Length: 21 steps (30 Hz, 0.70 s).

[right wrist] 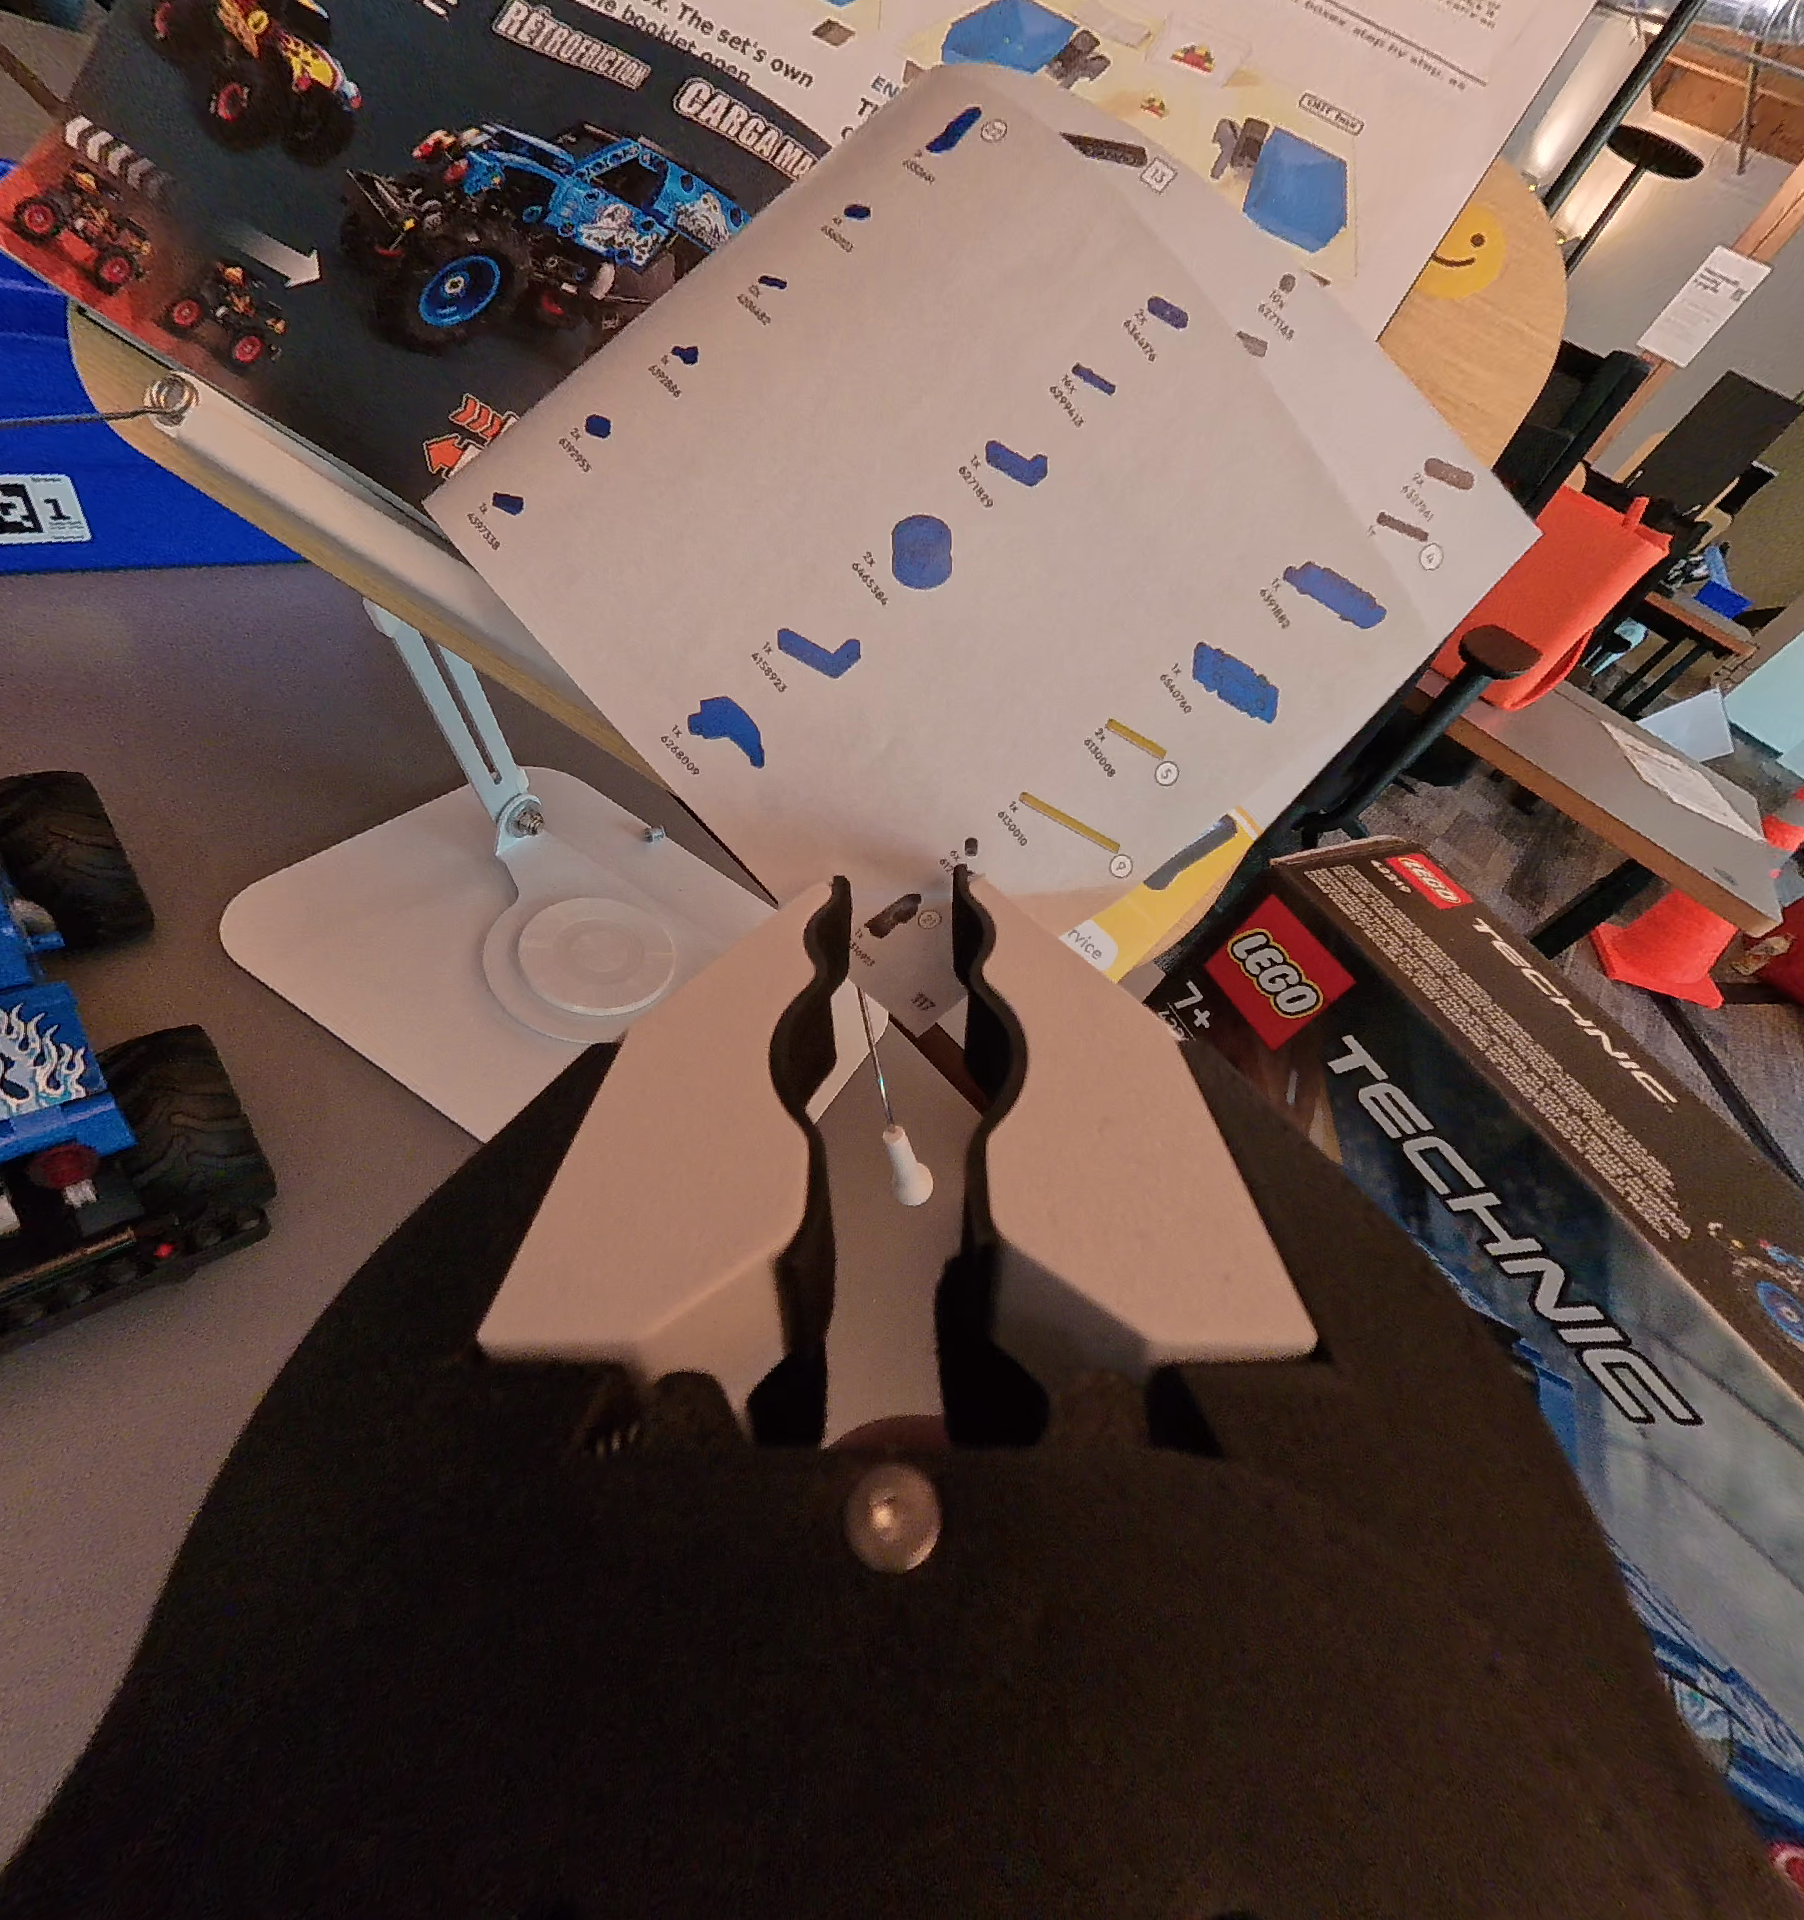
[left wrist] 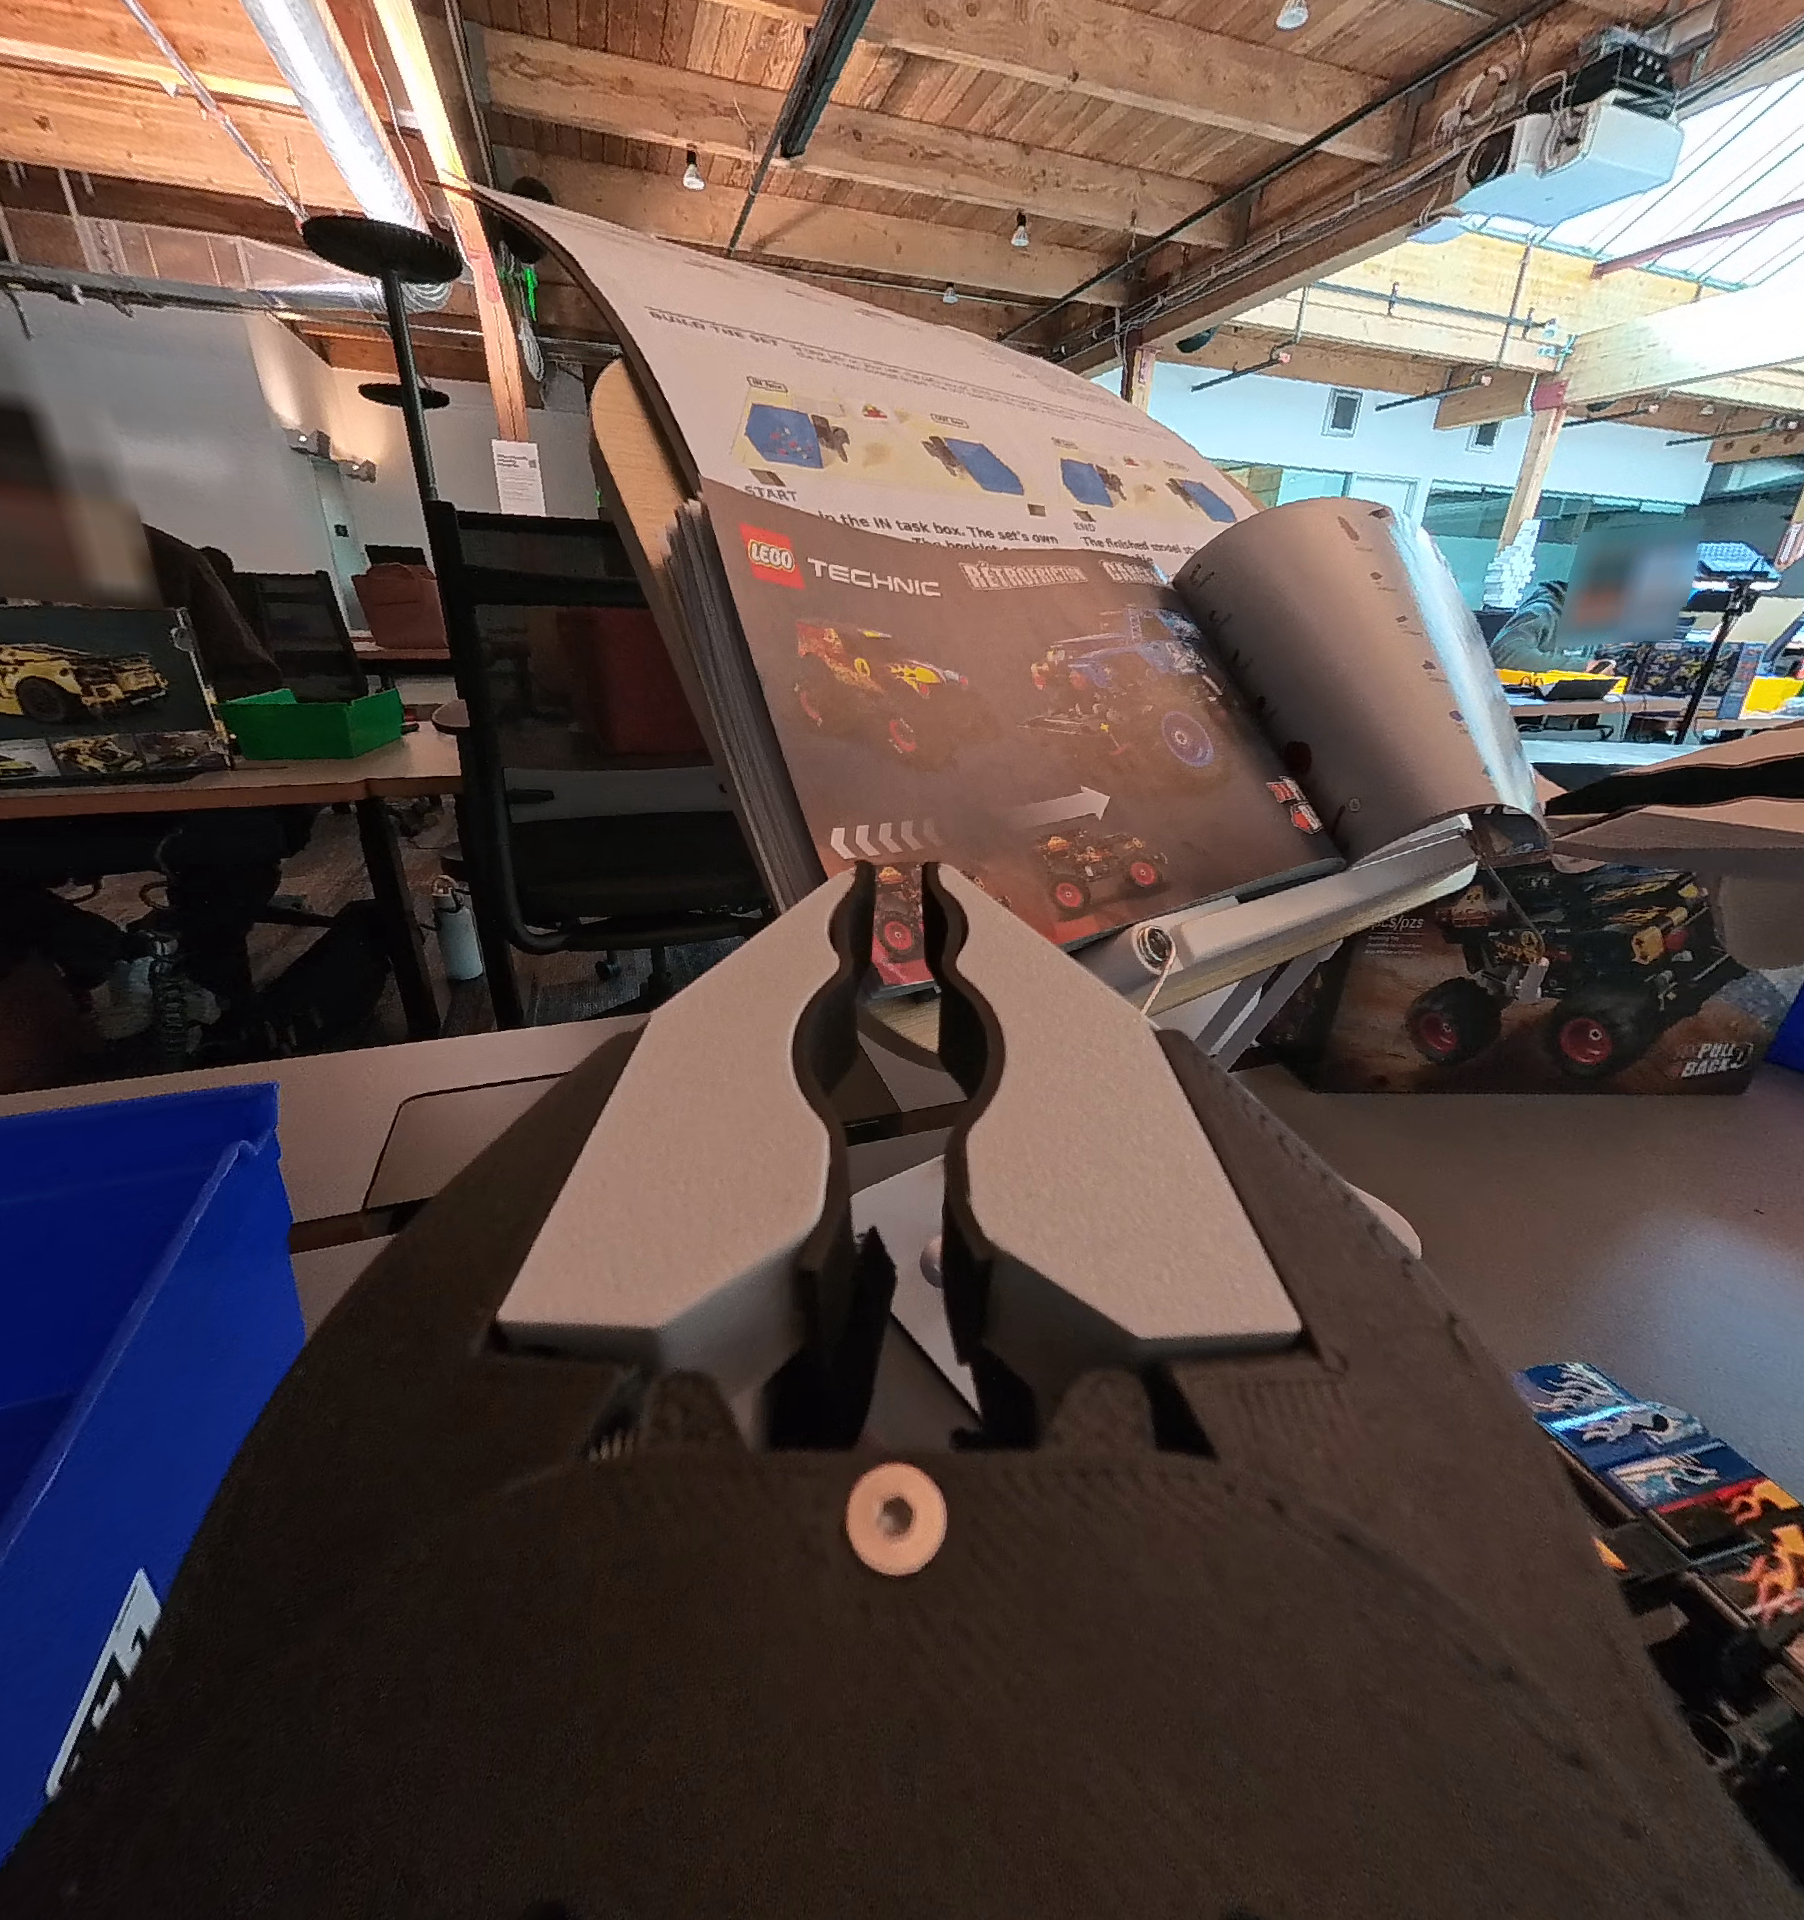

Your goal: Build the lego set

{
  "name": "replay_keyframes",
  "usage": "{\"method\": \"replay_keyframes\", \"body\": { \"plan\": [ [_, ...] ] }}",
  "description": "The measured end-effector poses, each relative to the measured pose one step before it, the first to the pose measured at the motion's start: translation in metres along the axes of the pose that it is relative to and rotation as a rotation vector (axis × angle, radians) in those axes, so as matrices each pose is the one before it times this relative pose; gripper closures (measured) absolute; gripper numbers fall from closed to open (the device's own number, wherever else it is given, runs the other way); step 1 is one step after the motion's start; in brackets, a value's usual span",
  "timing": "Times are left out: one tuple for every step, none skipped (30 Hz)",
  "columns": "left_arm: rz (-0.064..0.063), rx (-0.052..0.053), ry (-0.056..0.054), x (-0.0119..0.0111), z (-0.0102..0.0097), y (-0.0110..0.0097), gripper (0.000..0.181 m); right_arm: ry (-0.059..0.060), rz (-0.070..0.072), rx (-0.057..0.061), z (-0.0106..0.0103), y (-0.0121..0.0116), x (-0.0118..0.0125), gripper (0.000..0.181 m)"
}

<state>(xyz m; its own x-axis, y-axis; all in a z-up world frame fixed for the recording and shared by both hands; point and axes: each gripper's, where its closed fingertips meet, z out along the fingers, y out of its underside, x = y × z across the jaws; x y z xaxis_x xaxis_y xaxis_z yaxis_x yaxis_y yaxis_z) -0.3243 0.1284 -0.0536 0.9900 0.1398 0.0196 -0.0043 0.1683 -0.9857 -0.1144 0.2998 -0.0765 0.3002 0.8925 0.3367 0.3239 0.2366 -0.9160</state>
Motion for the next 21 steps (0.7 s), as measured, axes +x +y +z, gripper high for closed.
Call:
{"method": "replay_keyframes", "body": {
  "plan": [
    [0.0002,-0.0010,0.0002,0.00004,0.00011,0.00027,0.173,0.0001,0.0004,-0.0010,0.00018,0.00036,0.00016,0.164],
    [0.0003,-0.0005,0.0002,0.00002,0.00006,0.00009,0.173,0.0000,0.0008,-0.0008,-0.00001,0.00030,0.00020,0.164],
    [0.0001,-0.0003,0.0001,0.00012,0.00005,0.00016,0.173,-0.0002,0.0008,-0.0006,0.00010,0.00024,0.00015,0.164],
    [0.0000,-0.0002,0.0000,0.00002,0.00008,0.00004,0.173,0.0003,0.0005,-0.0007,0.00011,0.00035,0.00021,0.164],
    [-0.0001,-0.0002,-0.0002,-0.00010,0.00010,0.00004,0.173,0.0006,0.0004,-0.0009,0.00019,0.00035,0.00023,0.165],
    [-0.0002,-0.0005,-0.0004,-0.00013,0.00006,0.00019,0.174,0.0002,0.0005,-0.0011,0.00009,0.00040,0.00019,0.165],
    [-0.0002,-0.0005,-0.0001,-0.00011,-0.00005,0.00026,0.174,0.0002,0.0004,-0.0012,0.00019,0.00048,0.00014,0.165],
    [-0.0004,-0.0007,-0.0003,-0.00019,0.00014,0.00033,0.174,0.0002,0.0002,-0.0014,0.00018,0.00050,0.00015,0.165],
    [-0.0004,-0.0005,-0.0003,-0.00011,0.00004,0.00029,0.174,0.0000,0.0000,-0.0012,0.00024,0.00042,0.00002,0.165],
    [-0.0004,-0.0006,0.0003,0.00001,0.00015,0.00022,0.174,-0.0001,0.0000,-0.0011,0.00014,0.00035,0.00007,0.165],
    [0.0004,-0.0006,0.0003,0.00013,0.00004,0.00009,0.174,0.0001,0.0001,-0.0009,0.00015,0.00033,0.00009,0.165],
    [0.0009,-0.0003,-0.0004,0.00000,0.00006,0.00005,0.174,0.0001,0.0004,-0.0009,0.00010,0.00037,0.00018,0.165],
    [0.0000,0.0000,0.0000,0.00010,0.00000,-0.00010,0.174,-0.0004,0.0009,-0.0017,0.00016,0.00054,0.00003,0.165],
    [-0.0006,0.0006,0.0004,0.00008,-0.00005,-0.00010,0.174,-0.0004,0.0010,-0.0024,0.00027,0.00066,0.00016,0.165],
    [-0.0001,-0.0001,-0.0002,0.00000,0.00009,0.00002,0.174,-0.0002,0.0013,-0.0029,0.00039,0.00081,0.00020,0.165],
    [0.0001,-0.0003,0.0002,0.00003,0.00008,0.00006,0.174,-0.0010,0.0022,-0.0035,0.00033,0.00079,0.00006,0.165],
    [0.0003,-0.0002,0.0004,0.00024,0.00006,0.00004,0.174,-0.0015,0.0028,-0.0025,0.00027,0.00066,-0.00012,0.164],
    [0.0005,-0.0003,0.0004,0.00014,0.00006,0.00006,0.174,-0.0011,0.0022,-0.0011,0.00019,0.00029,-0.00002,0.164],
    [0.0004,-0.0003,0.0003,0.00024,0.00013,0.00017,0.174,-0.0004,0.0009,-0.0002,0.00005,0.00014,-0.00006,0.164],
    [0.0000,-0.0004,0.0009,0.00035,0.00014,0.00008,0.174,0.0001,-0.0001,-0.0002,-0.00001,0.00002,0.00002,0.164],
    [0.0006,-0.0007,0.0005,0.00025,0.00012,0.00013,0.173,-0.0001,0.0001,-0.0007,0.00008,0.00009,0.00004,0.164]
  ]
}}
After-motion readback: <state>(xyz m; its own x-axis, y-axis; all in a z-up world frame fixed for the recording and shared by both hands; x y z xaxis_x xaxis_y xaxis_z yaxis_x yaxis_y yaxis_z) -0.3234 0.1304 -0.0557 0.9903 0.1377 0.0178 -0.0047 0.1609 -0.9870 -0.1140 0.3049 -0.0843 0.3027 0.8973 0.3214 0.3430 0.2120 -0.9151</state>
